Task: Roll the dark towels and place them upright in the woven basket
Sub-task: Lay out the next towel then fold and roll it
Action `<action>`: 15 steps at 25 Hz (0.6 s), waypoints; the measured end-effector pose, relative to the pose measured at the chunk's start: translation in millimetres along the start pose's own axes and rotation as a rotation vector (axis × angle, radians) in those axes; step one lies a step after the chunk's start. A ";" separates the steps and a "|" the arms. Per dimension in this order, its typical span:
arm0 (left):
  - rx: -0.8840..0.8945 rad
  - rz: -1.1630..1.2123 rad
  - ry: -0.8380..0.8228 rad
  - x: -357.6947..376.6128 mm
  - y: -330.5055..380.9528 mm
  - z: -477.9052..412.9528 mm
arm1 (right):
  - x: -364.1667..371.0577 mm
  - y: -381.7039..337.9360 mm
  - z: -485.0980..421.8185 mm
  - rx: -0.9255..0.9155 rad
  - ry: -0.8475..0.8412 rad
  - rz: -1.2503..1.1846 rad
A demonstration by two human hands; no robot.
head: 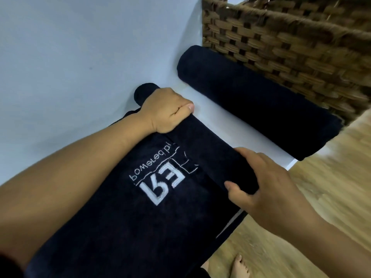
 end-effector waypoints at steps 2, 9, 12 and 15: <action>0.010 0.009 0.060 0.6 6.3 -7.2 | -4.9 4.3 -6.8 -0.007 0.020 0.048; 0.030 0.096 0.173 -12.0 10.5 62.6 | 10.1 -9.4 14.6 -0.421 0.344 0.505; -0.045 0.139 0.141 -18.3 7.8 101.0 | 7.3 -22.6 20.0 -0.406 0.263 0.242; -0.088 0.141 0.120 -23.3 11.2 131.0 | 2.9 -36.2 13.1 -0.164 0.058 0.007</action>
Point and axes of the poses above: each hand's wrist, its own z-axis away from the middle knuckle, its own x-axis out of the palm, y = z × x, the point moved 4 cm from there along -z, towards the middle knuckle, and after that the axes turned 9 degrees about y, right-handed, at the moved point
